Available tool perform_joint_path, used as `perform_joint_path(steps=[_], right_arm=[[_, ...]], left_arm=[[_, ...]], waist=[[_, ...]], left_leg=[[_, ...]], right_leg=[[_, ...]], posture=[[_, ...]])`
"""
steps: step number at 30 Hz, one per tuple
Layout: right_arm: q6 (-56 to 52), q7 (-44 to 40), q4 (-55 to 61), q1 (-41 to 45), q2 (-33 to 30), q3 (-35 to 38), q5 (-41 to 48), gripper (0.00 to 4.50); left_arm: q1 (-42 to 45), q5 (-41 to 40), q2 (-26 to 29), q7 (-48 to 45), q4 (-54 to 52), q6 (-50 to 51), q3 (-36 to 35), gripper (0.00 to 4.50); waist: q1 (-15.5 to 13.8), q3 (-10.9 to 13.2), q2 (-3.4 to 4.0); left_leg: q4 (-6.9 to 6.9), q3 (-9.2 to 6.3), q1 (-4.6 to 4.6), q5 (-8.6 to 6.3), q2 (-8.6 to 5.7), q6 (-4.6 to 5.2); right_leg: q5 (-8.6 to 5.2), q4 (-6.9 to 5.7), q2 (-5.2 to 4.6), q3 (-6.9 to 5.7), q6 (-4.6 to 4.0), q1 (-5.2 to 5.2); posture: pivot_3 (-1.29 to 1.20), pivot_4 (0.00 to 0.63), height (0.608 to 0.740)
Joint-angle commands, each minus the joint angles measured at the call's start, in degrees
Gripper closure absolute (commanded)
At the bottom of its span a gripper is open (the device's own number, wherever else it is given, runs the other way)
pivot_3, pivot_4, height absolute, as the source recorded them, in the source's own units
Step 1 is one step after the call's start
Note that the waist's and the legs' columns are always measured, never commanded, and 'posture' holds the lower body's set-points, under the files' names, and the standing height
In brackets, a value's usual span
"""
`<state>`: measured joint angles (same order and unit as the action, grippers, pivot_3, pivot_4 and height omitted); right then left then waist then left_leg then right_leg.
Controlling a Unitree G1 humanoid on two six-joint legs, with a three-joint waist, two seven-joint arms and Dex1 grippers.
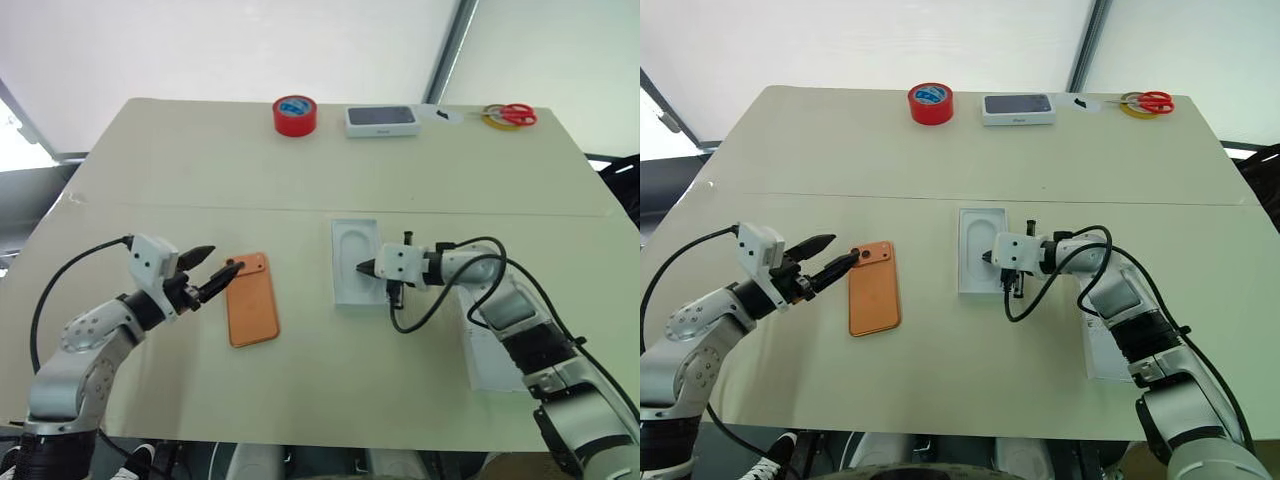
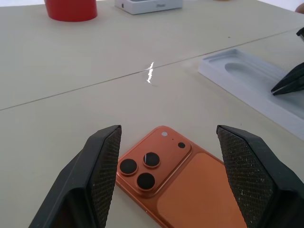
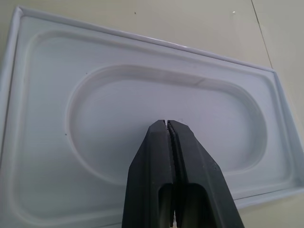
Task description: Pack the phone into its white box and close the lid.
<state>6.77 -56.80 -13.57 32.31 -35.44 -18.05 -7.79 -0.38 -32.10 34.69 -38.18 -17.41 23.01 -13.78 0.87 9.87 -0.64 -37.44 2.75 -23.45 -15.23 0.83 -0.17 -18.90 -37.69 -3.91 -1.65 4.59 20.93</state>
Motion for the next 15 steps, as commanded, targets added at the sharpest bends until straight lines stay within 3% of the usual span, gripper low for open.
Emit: perform_joint_path(steps=[1, 8, 12, 15], right_arm=[[2.1, -1.5, -1.4, 1.1, -1.7, -0.7, -1.5, 4.44], [2.3, -2.2, -0.4, 0.6, 0.2, -1.3, -0.5, 4.44], [1.6, -0.8, 0.4, 0.9, 1.2, 0.0, 0.0, 4.44], [-1.1, 1.0, 0.9, 3.9, 3.4, 2.5, 2.2, 4.44]], left_arm=[[-0.8, -0.5, -0.4, 0.2, -3.0, -1.4, -2.3, 1.12], [-2.4, -10.4, 0.1, 3.2, -7.3, 10.8, -5.0, 1.12], [-2.5, -26.3, 0.8, 5.8, -5.6, 22.9, -11.3, 1.12], [-2.8, -33.7, 1.6, 10.3, -2.6, 29.9, -15.0, 1.12]], waist=[[-0.1, 0.0, 0.0], [0.1, 0.0, -0.01], [0.1, 0.0, -0.02], [0.3, 0.0, 0.0]], left_leg=[[0.0, 0.0, 0.0, 0.0, 0.0, 0.01], [0.01, -0.02, 0.01, 0.0, 0.0, 0.01], [0.02, -0.02, 0.03, 0.0, 0.0, 0.01], [0.02, -0.04, 0.04, 0.0, 0.0, 0.01]], right_leg=[[0.0, 0.0, 0.0, -0.01, 0.0, -0.01], [0.01, 0.02, -0.01, -0.01, 0.01, -0.03], [0.01, 0.01, 0.0, -0.02, 0.01, -0.04], [0.01, 0.0, 0.0, -0.03, 0.01, -0.04]], posture=[[0.0, 0.15, 0.74], [0.0, 0.15, 0.74], [0.0, 0.15, 0.74], [0.0, 0.15, 0.74]])
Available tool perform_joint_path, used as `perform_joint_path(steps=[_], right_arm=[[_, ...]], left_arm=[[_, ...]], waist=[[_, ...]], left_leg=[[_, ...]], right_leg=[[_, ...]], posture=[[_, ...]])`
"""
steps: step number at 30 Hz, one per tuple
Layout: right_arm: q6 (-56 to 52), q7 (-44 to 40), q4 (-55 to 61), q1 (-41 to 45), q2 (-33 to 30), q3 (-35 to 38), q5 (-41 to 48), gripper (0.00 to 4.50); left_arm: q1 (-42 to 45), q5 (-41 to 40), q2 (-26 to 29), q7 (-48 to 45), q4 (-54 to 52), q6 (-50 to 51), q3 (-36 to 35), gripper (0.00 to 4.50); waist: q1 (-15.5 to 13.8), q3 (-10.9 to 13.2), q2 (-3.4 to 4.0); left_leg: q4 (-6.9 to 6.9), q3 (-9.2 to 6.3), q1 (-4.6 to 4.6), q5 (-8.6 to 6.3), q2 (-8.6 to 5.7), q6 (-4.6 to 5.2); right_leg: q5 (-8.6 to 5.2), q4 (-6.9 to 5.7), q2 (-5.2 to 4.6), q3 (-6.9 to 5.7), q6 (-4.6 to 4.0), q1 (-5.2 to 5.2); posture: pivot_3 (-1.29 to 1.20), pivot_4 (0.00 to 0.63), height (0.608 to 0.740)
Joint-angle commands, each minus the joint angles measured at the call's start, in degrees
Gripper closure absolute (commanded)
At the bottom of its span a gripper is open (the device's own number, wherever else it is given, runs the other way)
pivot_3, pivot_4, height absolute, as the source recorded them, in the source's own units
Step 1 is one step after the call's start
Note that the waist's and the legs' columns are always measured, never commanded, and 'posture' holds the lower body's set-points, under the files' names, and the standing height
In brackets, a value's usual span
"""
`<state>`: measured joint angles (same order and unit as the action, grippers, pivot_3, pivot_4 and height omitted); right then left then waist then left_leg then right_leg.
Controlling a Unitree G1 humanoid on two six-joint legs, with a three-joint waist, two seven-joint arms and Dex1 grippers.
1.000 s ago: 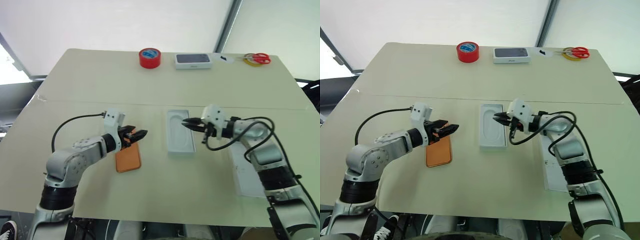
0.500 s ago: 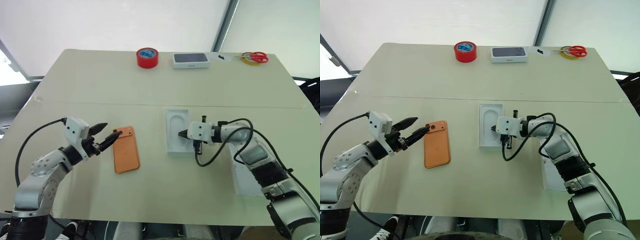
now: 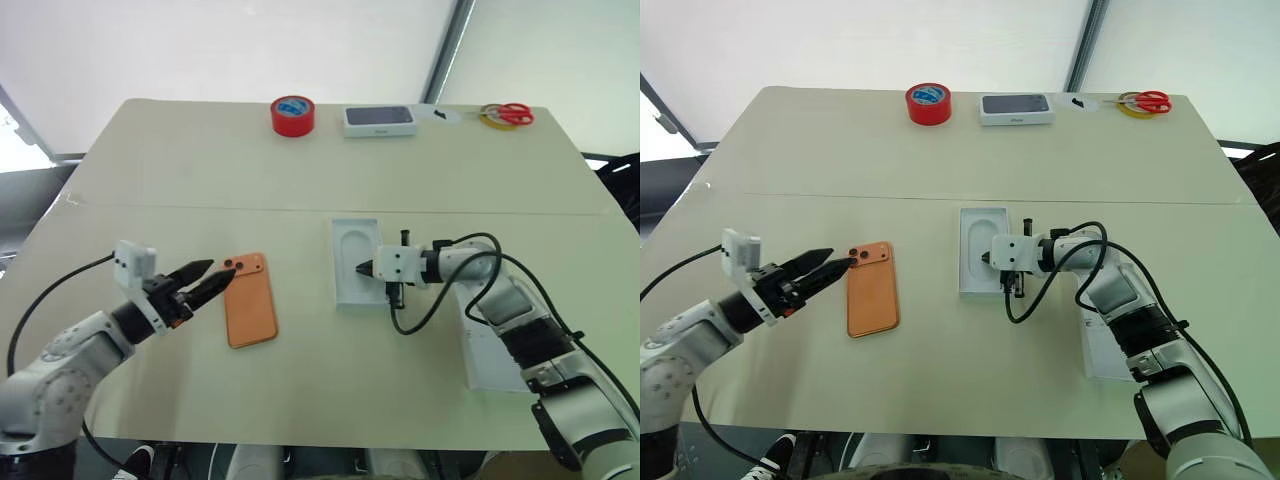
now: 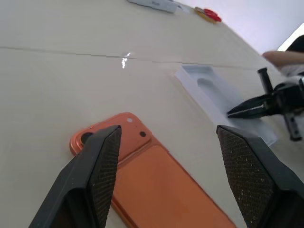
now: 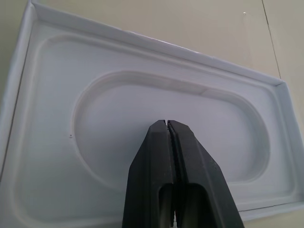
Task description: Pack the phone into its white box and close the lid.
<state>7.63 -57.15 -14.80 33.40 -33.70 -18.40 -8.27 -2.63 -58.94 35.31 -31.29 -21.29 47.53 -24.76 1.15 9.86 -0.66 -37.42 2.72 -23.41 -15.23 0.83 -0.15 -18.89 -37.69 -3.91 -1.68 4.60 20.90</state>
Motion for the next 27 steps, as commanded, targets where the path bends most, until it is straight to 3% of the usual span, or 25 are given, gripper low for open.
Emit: perform_joint_path(steps=[1, 7, 13, 18, 20, 27], right_arm=[[-3.1, 1.4, 2.8, 3.9, 2.5, 3.5, 3.9, 4.44], [-7.4, 1.9, 7.0, 6.9, 9.2, 2.9, 7.6, 4.44], [-8.9, 4.2, 7.9, 6.9, 16.1, -5.7, 1.4, 4.44], [-10.4, 4.7, 3.4, 9.2, 16.6, -13.6, -7.9, 4.44], [-10.5, 4.2, 1.6, 9.7, 16.7, -15.7, -10.1, 4.44], [-13.5, -0.1, 1.7, 9.6, 17.2, -17.3, -10.8, 4.44]], left_arm=[[-1.0, -10.9, 1.3, 5.2, 2.3, 8.1, -4.9, 1.12], [-2.6, -19.0, 1.7, 11.7, 5.3, 12.6, -8.0, 1.12], [-5.4, -16.6, 2.8, 13.5, 5.7, 14.4, -5.6, 1.12], [-2.8, -19.8, 1.3, 17.6, 5.3, 15.6, -4.4, 1.12], [-2.0, -17.3, 0.3, 19.7, 4.5, 15.3, -1.9, 1.12], [-0.1, -14.3, -3.2, 25.3, 2.6, 16.5, 5.7, 1.12]], waist=[[0.0, 0.0, 0.02], [0.0, 0.0, -0.01], [0.0, 0.0, -0.02], [-0.3, 0.0, -0.06], [-0.2, 0.0, -0.07], [-0.2, -0.2, -0.02]], left_leg=[[0.0, 0.0, 0.0, 0.0, 0.0, 0.0], [0.0, -0.01, 0.0, 0.05, 0.0, -0.08], [0.02, -0.01, -0.01, 0.06, -0.03, -0.1], [0.02, -0.02, -0.02, 0.09, -0.04, -0.17], [0.02, -0.02, -0.02, 0.1, -0.06, -0.2], [0.09, 0.0, 0.05, 0.21, -0.08, -0.39]], right_leg=[[0.0, -0.03, 0.01, 0.0, 0.0, 0.02], [0.0, -0.05, 0.02, 0.0, 0.0, 0.04], [0.0, -0.08, 0.01, 0.0, 0.0, 0.1], [0.0, -0.17, -0.01, 0.0, -0.03, 0.19], [0.0, -0.17, -0.01, 0.01, -0.04, 0.2], [0.0, -0.19, -0.02, 0.02, -0.04, 0.12]], posture=[[0.0, 0.15, 0.74], [0.0, 0.15, 0.74], [0.0, 0.15, 0.74], [0.0, 0.15, 0.74], [0.0, 0.15, 0.74], [0.0, 0.15, 0.74]])
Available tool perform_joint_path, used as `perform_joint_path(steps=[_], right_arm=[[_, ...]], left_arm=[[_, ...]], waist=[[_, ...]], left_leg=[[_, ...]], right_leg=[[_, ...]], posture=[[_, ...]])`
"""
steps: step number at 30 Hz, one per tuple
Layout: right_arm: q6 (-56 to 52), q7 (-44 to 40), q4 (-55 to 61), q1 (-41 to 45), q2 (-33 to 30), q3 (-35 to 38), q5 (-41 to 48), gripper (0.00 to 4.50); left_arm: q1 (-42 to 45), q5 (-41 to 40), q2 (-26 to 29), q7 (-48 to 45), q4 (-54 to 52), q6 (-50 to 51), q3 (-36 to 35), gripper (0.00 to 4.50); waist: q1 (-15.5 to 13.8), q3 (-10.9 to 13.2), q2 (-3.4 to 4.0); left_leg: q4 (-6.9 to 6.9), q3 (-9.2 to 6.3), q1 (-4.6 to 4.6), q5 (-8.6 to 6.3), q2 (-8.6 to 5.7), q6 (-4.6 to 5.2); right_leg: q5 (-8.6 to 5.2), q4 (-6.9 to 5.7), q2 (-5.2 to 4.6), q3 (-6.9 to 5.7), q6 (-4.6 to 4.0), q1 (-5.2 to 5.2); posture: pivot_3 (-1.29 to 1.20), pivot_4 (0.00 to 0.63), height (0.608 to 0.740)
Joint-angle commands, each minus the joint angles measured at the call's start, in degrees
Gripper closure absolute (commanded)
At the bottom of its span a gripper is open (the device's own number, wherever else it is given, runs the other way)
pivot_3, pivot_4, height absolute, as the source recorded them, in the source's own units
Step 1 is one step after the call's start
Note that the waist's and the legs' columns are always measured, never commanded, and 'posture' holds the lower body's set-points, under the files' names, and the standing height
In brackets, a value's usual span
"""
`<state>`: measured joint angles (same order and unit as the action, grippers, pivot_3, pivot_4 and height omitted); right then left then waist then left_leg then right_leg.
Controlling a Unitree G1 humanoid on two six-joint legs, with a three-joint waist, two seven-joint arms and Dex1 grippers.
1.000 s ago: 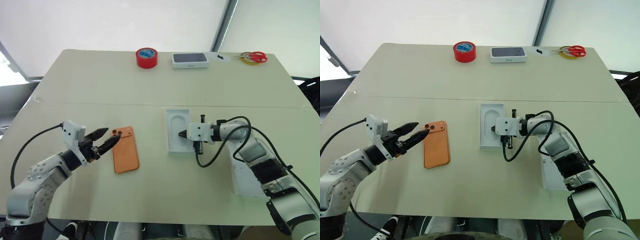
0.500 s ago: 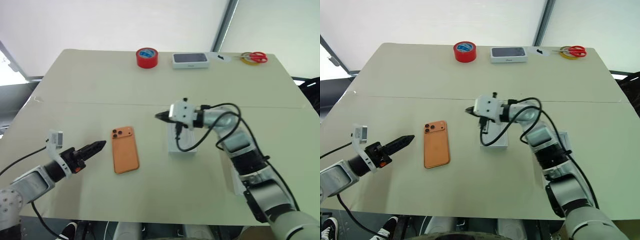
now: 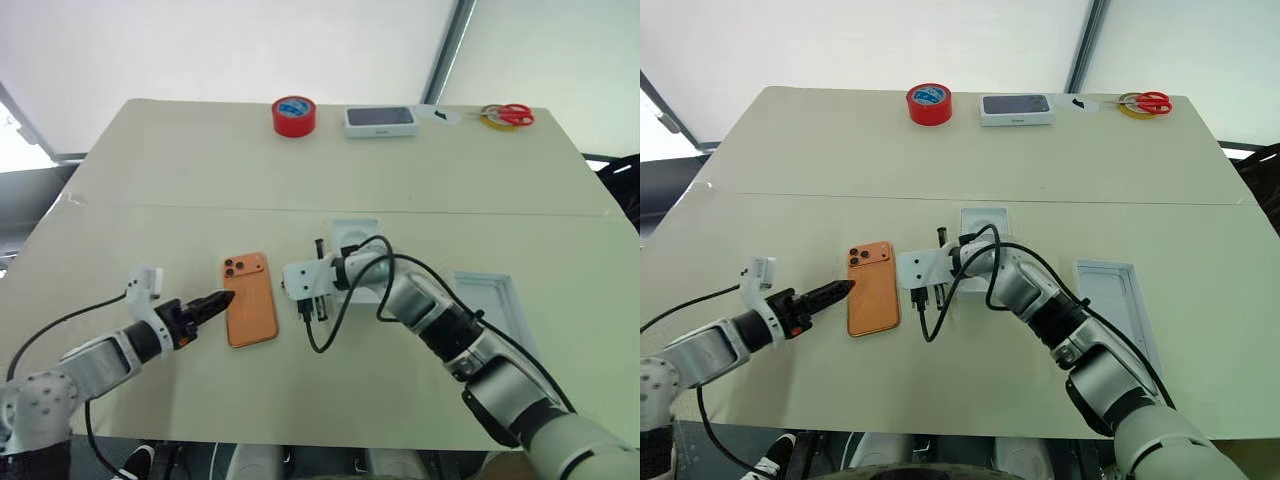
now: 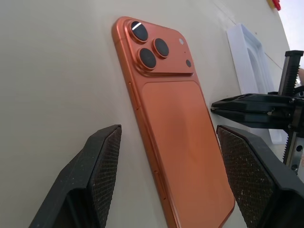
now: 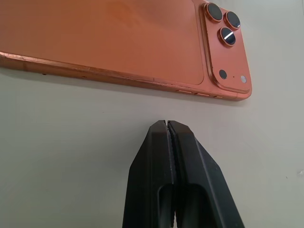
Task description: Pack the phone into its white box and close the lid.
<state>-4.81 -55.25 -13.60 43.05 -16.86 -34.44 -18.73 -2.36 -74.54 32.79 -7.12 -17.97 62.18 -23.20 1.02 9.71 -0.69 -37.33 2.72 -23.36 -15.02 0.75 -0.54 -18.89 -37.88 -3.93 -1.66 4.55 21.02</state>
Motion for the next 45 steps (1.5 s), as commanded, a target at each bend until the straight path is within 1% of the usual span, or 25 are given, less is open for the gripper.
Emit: perform_joint_path(steps=[1, 4, 8, 10, 12, 15, 16, 21, 25, 34, 35, 37, 40, 41, 43, 45], right_arm=[[-2.2, -2.8, 0.6, 0.0, 0.6, -1.1, 0.1, 4.44], [-4.6, -4.2, 2.3, -0.5, 1.7, -0.2, 1.9, 4.44], [-4.8, -3.4, 2.9, -0.6, 1.8, -0.8, 0.8, 4.44], [-5.2, -3.4, 3.0, -0.8, 1.8, -0.6, 0.8, 4.44], [-5.2, -3.4, 2.8, -0.8, 1.6, -0.5, 0.8, 4.44], [-5.0, -2.8, 2.1, -0.7, 1.4, -0.4, 0.4, 4.44], [-4.9, -2.7, 2.0, -0.6, 1.3, -0.3, 0.3, 4.44], [-4.7, -2.3, 2.1, -1.0, 1.2, -0.2, 0.0, 4.44], [-4.7, -2.0, 2.1, -1.2, 1.2, -0.1, 0.0, 4.44], [-4.7, -1.5, 1.9, -1.1, 1.0, 0.1, 0.0, 4.44], [-4.7, -1.4, 1.9, -1.1, 1.1, 0.1, 0.0, 4.5], [-4.9, -1.3, 2.1, -1.2, 1.1, 0.1, 0.0, 4.5], [-5.3, -1.3, 2.8, -1.4, 0.9, 0.1, 0.0, 4.5], [-5.3, -1.3, 2.7, -1.3, 0.9, 0.2, -0.1, 4.5], [-5.2, -1.1, 2.9, -1.3, 0.5, 0.5, 0.0, 4.5], [-5.9, -1.1, 3.9, -1.4, 0.6, 2.1, 1.4, 4.5]], left_arm=[[0.0, 1.3, -1.0, 1.3, -0.8, 2.1, 4.7, 1.12], [2.3, 1.9, -2.5, 2.3, 1.0, 2.2, 6.4, 1.12], [5.6, 3.4, -4.8, 2.6, 2.3, 2.6, 9.1, 1.12], [6.8, 1.6, -7.4, 3.7, 3.2, 3.5, 9.6, 1.12], [7.4, 1.7, -9.1, 4.4, 3.0, 4.6, 10.9, 1.12], [8.8, -1.3, -12.2, 6.8, 3.4, 5.4, 10.3, 1.12], [9.2, -1.5, -12.3, 7.3, 3.2, 6.0, 10.1, 1.12], [9.2, 0.3, -9.4, 6.5, 4.0, 7.2, 8.7, 1.12], [9.0, -1.2, -7.7, 5.1, 5.0, 6.6, 6.2, 1.12], [6.8, -5.1, -4.7, 2.4, 6.8, 7.1, 4.1, 1.12], [6.8, -5.1, -4.8, 2.2, 7.4, 6.9, 4.2, 1.68], [6.8, -5.3, -5.4, 1.4, 8.3, 6.4, 4.4, 2.46], [6.8, -6.8, -6.5, 0.9, 9.5, 6.2, 4.3, 4.12], [6.8, -7.1, -6.6, 0.4, 10.0, 6.3, 4.4, 4.47], [6.7, -7.3, -6.8, -0.4, 11.2, 6.4, 4.6, 4.47], [7.3, -9.2, -7.1, 0.1, 12.4, 6.4, 3.7, 4.47]], waist=[[-0.1, -0.1, 0.03], [-0.4, -0.2, 0.08], [-0.5, -0.3, 0.13], [-0.5, -0.4, 0.15], [-0.6, -0.5, 0.23], [-0.8, -0.5, 0.25], [-0.8, -0.5, 0.22], [-0.2, -0.5, 0.22], [0.0, -0.5, 0.21], [0.2, -0.5, 0.2], [0.2, -0.5, 0.2], [0.1, -0.5, 0.2], [-0.1, -0.5, 0.17], [-0.1, -0.5, 0.17], [0.0, -0.5, 0.17], [0.0, -0.5, 0.17]], left_leg=[[0.0, 0.0, 0.01, 0.0, 0.0, 0.0], [0.0, -0.01, 0.06, 0.0, -0.05, 0.01], [-0.01, -0.06, 0.07, 0.0, -0.15, 0.01], [-0.01, -0.06, 0.07, 0.0, -0.19, 0.02], [-0.02, -0.08, 0.09, 0.0, -0.21, 0.02], [-0.01, -0.11, 0.24, -0.03, -0.25, 0.06], [-0.03, -0.13, 0.25, -0.16, -0.26, 0.29], [-0.02, -0.13, 0.25, -0.06, -0.26, 0.11], [0.0, -0.12, 0.24, -0.06, -0.25, 0.11], [0.08, -0.12, 0.24, -0.05, -0.23, 0.1], [0.09, -0.12, 0.24, -0.05, -0.23, 0.1], [0.1, -0.13, 0.24, -0.05, -0.23, 0.1], [0.09, -0.13, 0.23, -0.06, -0.23, 0.11], [0.09, -0.15, 0.24, -0.06, -0.23, 0.1], [0.11, -0.15, 0.28, -0.15, -0.23, 0.25], [0.13, -0.15, 0.28, -0.14, -0.23, 0.23]], right_leg=[[0.0, 0.0, 0.0, 0.0, 0.0, -0.02], [0.0, 0.02, -0.04, -0.01, 0.0, -0.09], [0.0, 0.01, -0.12, -0.05, 0.0, -0.12], [0.0, 0.0, -0.15, -0.05, 0.0, -0.15], [0.0, 0.01, -0.17, -0.07, 0.01, -0.19], [0.0, 0.03, -0.2, -0.1, 0.01, -0.38], [0.0, 0.04, -0.2, -0.11, 0.01, -0.41], [0.0, 0.04, -0.18, -0.11, 0.01, -0.38], [-0.01, 0.06, -0.17, -0.11, 0.01, -0.37], [-0.01, 0.12, -0.17, -0.1, 0.01, -0.33], [-0.01, 0.14, -0.17, -0.1, 0.01, -0.33], [-0.01, 0.15, -0.18, -0.1, 0.0, -0.33], [-0.01, 0.17, -0.19, -0.1, 0.0, -0.34], [-0.01, 0.18, -0.19, -0.11, 0.0, -0.36], [-0.01, 0.19, -0.2, -0.1, 0.0, -0.39], [-0.01, 0.2, -0.2, -0.1, 0.0, -0.38]], posture=[[0.0, 0.15, 0.74], [0.0, 0.15, 0.74], [0.0, 0.15, 0.74], [0.0, 0.15, 0.74], [0.0, 0.15, 0.74], [0.0, 0.15, 0.74], [0.0, 0.15, 0.74], [0.0, 0.15, 0.74], [0.0, 0.15, 0.74], [0.0, 0.15, 0.74], [0.0, 0.15, 0.74], [0.0, 0.15, 0.74], [0.0, 0.15, 0.74], [0.0, 0.15, 0.74], [0.0, 0.15, 0.74], [0.0, 0.15, 0.74]])
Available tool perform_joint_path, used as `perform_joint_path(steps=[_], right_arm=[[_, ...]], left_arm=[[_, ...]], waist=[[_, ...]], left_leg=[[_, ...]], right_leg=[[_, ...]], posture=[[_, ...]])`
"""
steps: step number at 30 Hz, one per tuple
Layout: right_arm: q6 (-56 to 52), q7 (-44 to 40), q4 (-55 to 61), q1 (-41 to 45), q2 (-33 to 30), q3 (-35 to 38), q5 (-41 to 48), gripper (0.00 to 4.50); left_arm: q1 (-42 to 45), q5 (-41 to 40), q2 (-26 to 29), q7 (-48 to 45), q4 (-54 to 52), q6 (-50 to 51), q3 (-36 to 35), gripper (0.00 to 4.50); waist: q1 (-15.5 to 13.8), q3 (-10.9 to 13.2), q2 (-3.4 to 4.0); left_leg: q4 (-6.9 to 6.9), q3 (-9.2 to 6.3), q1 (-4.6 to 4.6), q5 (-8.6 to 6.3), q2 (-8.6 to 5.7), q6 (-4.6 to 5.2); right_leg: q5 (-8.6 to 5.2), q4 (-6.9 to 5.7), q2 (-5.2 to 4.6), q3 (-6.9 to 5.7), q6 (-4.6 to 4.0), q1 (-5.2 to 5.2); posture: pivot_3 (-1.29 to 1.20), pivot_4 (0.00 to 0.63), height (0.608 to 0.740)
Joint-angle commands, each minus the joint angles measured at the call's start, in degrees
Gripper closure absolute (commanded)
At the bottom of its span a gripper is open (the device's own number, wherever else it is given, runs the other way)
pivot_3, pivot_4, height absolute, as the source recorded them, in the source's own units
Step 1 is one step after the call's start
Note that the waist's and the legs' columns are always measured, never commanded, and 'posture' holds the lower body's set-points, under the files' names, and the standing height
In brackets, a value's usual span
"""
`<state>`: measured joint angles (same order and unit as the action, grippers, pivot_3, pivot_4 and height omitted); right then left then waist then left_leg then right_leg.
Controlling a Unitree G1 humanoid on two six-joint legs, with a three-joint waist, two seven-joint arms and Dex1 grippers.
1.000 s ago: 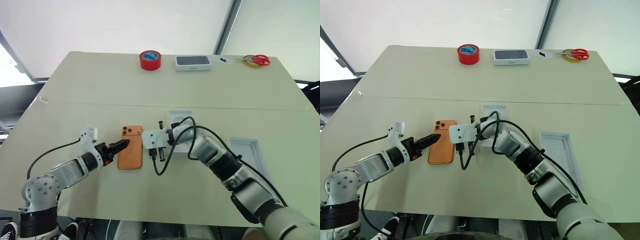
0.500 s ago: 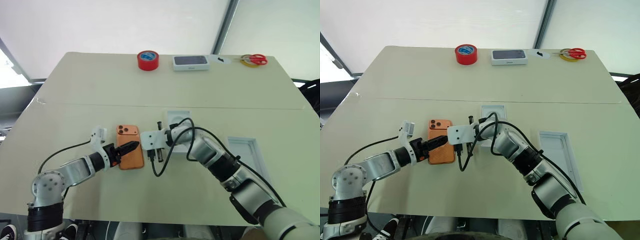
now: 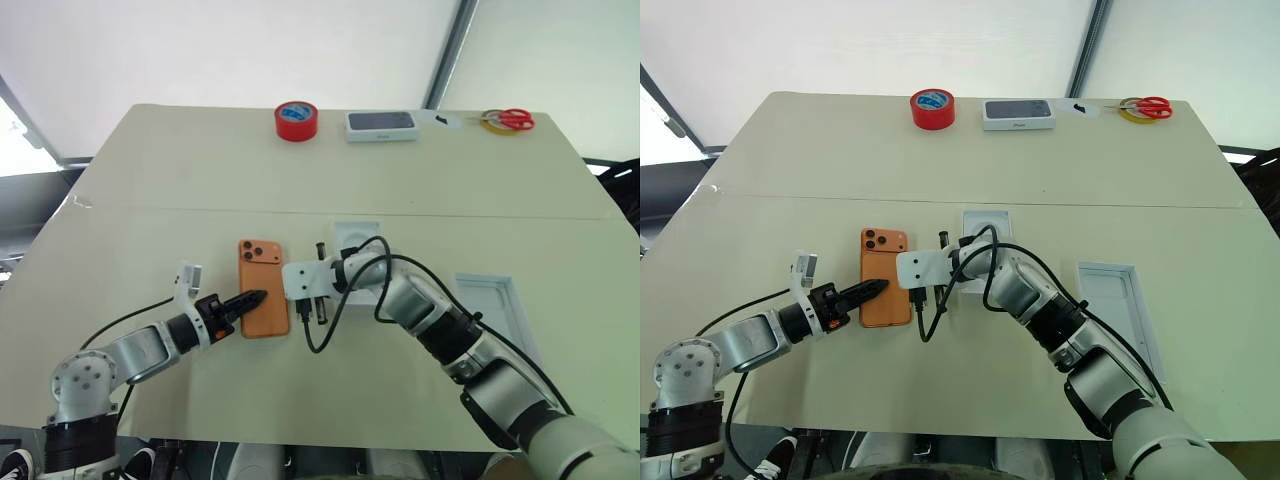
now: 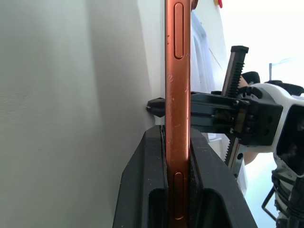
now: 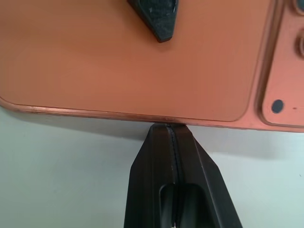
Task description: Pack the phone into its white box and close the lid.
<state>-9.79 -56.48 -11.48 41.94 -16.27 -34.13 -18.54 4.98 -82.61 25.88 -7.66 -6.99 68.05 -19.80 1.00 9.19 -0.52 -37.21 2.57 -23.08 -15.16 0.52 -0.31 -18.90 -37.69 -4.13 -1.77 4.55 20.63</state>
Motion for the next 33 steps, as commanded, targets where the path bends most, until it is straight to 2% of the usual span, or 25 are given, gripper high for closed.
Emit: perform_joint_path(steps=[1, 4, 6, 9, 13, 18, 23, 26, 28, 33], right_arm=[[-1.0, 0.2, 2.2, -0.3, 0.1, 2.3, 1.8, 4.5], [-0.7, 0.8, 3.7, -0.3, 1.4, 7.7, 8.0, 4.5], [-3.3, -1.7, 5.1, -0.3, 1.9, 11.3, 13.9, 4.5], [-7.9, -7.3, 6.8, -0.4, -0.2, 16.7, 22.6, 3.63], [-6.9, -16.8, 13.3, -5.2, -9.1, 20.2, 29.7, 1.6], [2.3, -19.4, 14.8, -12.0, -18.9, 20.5, 27.3, 1.6], [6.0, -18.4, 13.4, -17.5, -21.8, 21.0, 27.5, 1.6], [7.7, -17.3, 11.9, -18.3, -21.9, 20.7, 26.3, 2.49], [7.8, -16.8, 11.5, -18.8, -22.0, 20.3, 25.8, 3.43], [7.9, -15.4, 11.8, -18.8, -21.7, 20.8, 26.1, 3.43]], left_arm=[[0.1, -1.6, -0.2, 0.9, 1.7, 0.5, 0.1, 4.47], [0.6, -2.6, 0.2, 0.7, 2.5, -0.6, -1.1, 4.47], [0.6, -1.6, 0.7, 0.1, 2.1, -1.4, -1.2, 4.47], [0.5, -2.9, 0.4, -1.6, -1.4, -2.4, -1.4, 4.5], [0.6, -3.4, -0.2, -2.3, -4.8, -3.7, -0.5, 4.5], [1.2, -0.7, -0.1, -3.6, -5.3, -5.4, 0.7, 4.5], [1.5, 1.5, -0.2, -5.6, -6.0, -5.9, 2.8, 4.5], [2.1, 1.3, -0.2, -6.0, -5.5, -6.0, 3.3, 4.5], [2.7, 1.6, -0.1, -6.1, -5.0, -6.1, 3.3, 4.5], [3.6, 1.7, 0.2, -6.1, -4.3, -5.9, 3.2, 4.5]], waist=[[0.0, 0.0, 0.0], [0.0, 0.0, -0.02], [0.1, 0.1, -0.01], [0.1, 0.1, -0.02], [-0.5, 0.1, -0.03], [0.1, 0.2, -0.04], [0.1, 0.2, 0.05], [0.0, 0.3, 0.03], [-0.2, 0.3, 0.03], [-0.3, 0.3, 0.02]], left_leg=[[0.0, 0.0, -0.02, 0.0, 0.0, 0.0], [0.0, 0.0, -0.09, 0.0, 0.0, -0.01], [0.0, 0.0, -0.17, 0.0, 0.0, -0.01], [0.04, 0.0, -0.22, 0.01, 0.02, -0.01], [0.04, -0.01, -0.34, -0.05, 0.0, 0.09], [0.07, 0.03, -0.35, -0.13, -0.01, 0.22], [0.15, 0.03, -0.33, -0.06, 0.09, 0.13], [0.07, 0.03, -0.32, -0.05, 0.09, 0.14], [0.05, 0.02, -0.32, -0.05, 0.09, 0.12], [0.05, 0.02, -0.32, 0.03, 0.08, -0.02]], right_leg=[[0.0, 0.01, 0.0, 0.0, 0.0, 0.01], [0.0, 0.09, -0.01, 0.0, 0.01, 0.03], [0.01, 0.1, -0.01, 0.0, 0.01, 0.1], [0.01, 0.1, 0.0, 0.0, 0.01, 0.17], [0.01, 0.18, -0.02, -0.01, 0.01, 0.24], [0.02, 0.45, -0.06, -0.02, 0.02, 0.14], [0.01, 0.43, 0.03, -0.02, 0.01, 0.17], [0.01, 0.4, 0.02, -0.02, 0.01, 0.13], [0.01, 0.4, 0.02, -0.02, 0.01, 0.12], [0.01, 0.44, 0.02, -0.03, 0.02, 0.1]], posture=[[0.0, 0.15, 0.74], [0.0, 0.15, 0.74], [0.0, 0.15, 0.74], [0.0, 0.15, 0.74], [0.0, 0.15, 0.74], [0.0, 0.15, 0.74], [0.0, 0.15, 0.74], [0.0, 0.15, 0.74], [0.0, 0.15, 0.74], [0.0, 0.15, 0.74]])
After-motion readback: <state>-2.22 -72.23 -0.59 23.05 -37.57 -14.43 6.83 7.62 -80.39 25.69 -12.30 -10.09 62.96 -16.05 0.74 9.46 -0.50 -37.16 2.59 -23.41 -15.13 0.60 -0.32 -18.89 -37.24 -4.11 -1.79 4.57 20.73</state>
